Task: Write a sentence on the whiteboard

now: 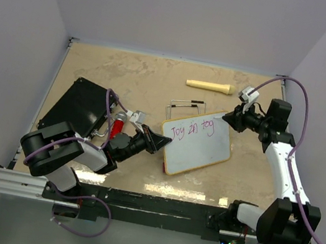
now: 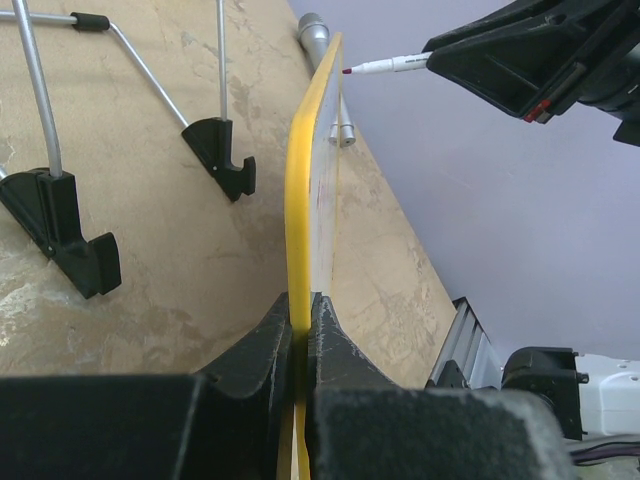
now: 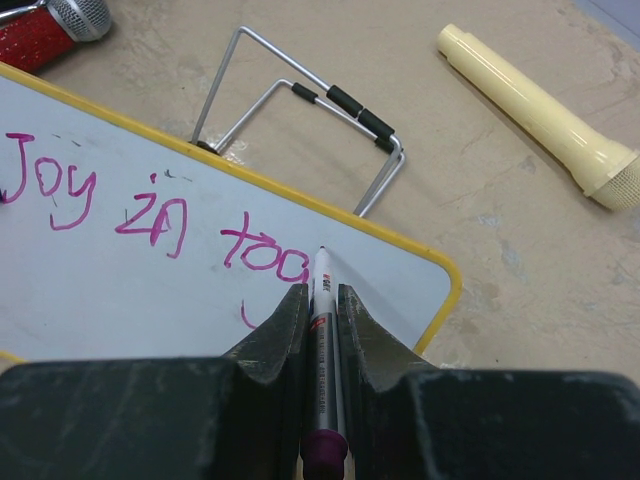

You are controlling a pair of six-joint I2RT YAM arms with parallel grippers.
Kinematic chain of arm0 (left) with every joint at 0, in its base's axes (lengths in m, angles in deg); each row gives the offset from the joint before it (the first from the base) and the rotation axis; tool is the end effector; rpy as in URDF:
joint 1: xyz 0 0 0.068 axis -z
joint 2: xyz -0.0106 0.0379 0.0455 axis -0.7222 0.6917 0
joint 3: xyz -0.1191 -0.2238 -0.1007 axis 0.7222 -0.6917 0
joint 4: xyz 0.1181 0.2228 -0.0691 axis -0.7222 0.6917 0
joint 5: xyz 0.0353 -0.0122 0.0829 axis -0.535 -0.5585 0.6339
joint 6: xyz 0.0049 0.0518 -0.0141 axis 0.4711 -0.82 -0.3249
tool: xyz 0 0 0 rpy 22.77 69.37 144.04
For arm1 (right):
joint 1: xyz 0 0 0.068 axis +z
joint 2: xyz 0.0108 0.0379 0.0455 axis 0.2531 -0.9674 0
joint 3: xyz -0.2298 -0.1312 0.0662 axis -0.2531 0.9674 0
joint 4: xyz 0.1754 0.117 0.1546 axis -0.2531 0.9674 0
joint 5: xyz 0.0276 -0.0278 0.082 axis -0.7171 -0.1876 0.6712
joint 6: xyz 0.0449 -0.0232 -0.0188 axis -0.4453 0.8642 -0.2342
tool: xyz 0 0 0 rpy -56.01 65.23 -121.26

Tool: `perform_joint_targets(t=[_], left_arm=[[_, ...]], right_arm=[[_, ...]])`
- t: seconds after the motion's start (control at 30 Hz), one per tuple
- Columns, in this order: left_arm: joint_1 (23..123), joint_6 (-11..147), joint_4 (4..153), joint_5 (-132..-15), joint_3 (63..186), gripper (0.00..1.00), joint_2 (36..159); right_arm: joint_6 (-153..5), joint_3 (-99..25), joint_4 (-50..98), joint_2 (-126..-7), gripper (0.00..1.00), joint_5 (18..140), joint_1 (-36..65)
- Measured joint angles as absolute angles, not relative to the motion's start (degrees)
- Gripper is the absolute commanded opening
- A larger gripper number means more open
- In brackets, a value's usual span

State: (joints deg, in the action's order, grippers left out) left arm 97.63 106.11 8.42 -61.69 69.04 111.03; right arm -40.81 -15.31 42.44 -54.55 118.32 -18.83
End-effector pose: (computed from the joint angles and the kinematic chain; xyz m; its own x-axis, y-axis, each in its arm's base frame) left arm 0.1621 -0.1997 0.1642 -0.5661 -0.5148 -0.6438 0.4801 0.4290 -0.7652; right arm 0.2609 0.0071 0.2989 -0.2506 -0.2879 -0.9243 -0.7430 0.6693 -0.0070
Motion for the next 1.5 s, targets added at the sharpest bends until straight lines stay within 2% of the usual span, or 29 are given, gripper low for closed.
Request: perform_joint_targets(t=[0.97,1.5], left_arm=[[97.3,106.7,8.4,-61.9,69.0,0.00,111.4],[97.2,107.1,8.3,-61.9,69.0,0.00,111.6]], right_arm=[[-38.8,-14.5,45.2,-55.5,0.00,117.2,-18.9],[-41.1,-14.5,42.0,-55.4,0.00,113.1,-18.9]])
